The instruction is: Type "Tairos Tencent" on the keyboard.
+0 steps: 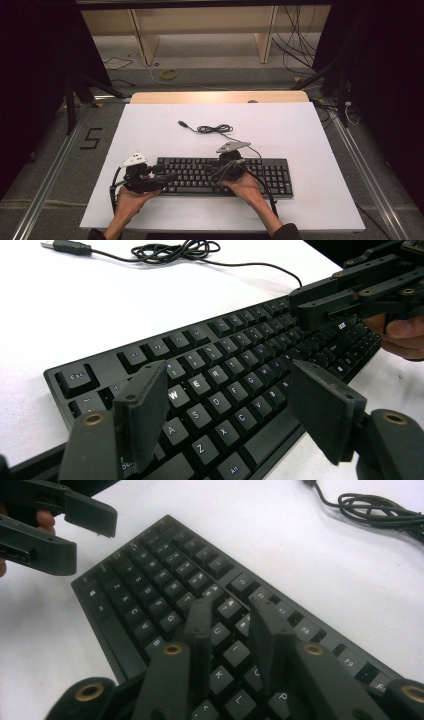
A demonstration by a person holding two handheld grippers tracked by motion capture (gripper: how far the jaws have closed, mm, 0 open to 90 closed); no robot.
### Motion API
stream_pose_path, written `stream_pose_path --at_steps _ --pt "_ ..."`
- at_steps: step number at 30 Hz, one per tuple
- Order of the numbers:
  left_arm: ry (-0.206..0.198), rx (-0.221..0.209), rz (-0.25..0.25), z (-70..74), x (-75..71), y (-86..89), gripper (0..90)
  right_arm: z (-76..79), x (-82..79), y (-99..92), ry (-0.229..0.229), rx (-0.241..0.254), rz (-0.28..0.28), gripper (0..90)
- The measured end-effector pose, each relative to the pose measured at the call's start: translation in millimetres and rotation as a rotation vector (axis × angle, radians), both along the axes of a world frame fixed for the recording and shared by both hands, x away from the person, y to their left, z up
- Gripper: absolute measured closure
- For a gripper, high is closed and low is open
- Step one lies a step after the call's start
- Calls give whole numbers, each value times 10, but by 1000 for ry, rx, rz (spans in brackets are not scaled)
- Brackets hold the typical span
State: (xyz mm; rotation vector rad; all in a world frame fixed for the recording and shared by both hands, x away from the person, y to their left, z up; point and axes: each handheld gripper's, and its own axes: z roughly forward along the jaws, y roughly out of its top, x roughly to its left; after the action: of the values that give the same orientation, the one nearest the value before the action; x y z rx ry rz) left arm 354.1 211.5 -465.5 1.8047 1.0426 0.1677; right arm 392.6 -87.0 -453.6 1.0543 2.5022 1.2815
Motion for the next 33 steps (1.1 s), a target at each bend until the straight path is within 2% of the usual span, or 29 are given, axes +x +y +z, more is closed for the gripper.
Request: stream_pose_path --at_steps 10,14,19,33 --pt "-10 -8 -3 17 -25 9 307 -44 6 21 7 -27 7 852" --pt "-11 -11 -4 21 -33 8 306 -80 1 47 10 -52 17 899" --pt "-13 -14 -7 23 -42 3 305 -114 -2 84 14 -76 19 900" --pt "-15 -14 -9 24 -49 3 304 -180 58 105 16 -97 5 900"
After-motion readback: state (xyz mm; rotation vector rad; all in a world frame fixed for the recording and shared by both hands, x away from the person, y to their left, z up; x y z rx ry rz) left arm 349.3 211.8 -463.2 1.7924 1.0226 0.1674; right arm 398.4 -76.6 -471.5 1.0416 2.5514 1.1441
